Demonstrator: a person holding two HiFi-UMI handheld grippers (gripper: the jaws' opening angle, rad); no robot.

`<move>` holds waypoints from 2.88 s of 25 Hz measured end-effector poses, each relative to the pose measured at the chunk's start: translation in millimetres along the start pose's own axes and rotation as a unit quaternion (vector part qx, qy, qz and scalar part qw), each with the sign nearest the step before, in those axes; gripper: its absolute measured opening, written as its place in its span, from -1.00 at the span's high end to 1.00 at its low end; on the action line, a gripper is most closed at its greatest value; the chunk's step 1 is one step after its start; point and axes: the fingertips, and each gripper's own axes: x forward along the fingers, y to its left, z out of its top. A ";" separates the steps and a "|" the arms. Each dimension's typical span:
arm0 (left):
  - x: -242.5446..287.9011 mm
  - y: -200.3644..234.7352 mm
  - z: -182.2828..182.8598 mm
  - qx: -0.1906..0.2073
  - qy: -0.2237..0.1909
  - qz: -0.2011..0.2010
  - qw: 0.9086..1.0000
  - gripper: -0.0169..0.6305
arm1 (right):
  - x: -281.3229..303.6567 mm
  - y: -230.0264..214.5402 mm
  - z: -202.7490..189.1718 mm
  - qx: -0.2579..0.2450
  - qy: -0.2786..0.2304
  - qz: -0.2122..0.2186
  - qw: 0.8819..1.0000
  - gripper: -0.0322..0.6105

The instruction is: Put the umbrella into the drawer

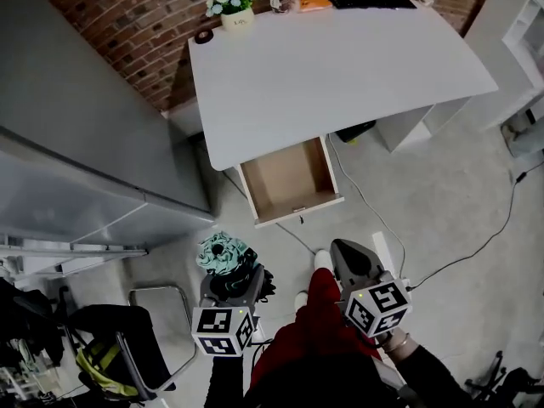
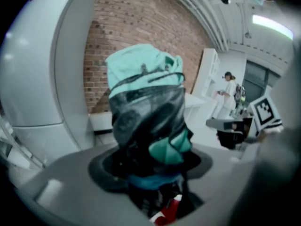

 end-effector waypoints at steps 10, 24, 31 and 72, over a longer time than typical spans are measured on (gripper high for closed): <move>82.9 4.1 12.9 0.040 0.058 0.006 0.997 0.06 | 52.2 -43.9 -13.3 0.041 0.022 0.006 0.999 0.89; 182.2 -1.7 -0.9 0.124 0.140 -0.019 0.982 0.06 | 117.7 -106.4 -40.9 0.074 0.045 -0.001 0.996 0.89; 212.2 -4.8 -0.1 0.185 0.166 -0.020 0.968 0.06 | 142.7 -126.4 -56.5 0.104 0.048 -0.016 0.993 0.89; 354.6 -30.5 -40.9 0.379 0.306 -0.080 0.870 0.07 | 172.3 -156.2 -94.6 0.189 0.030 -0.039 0.981 0.89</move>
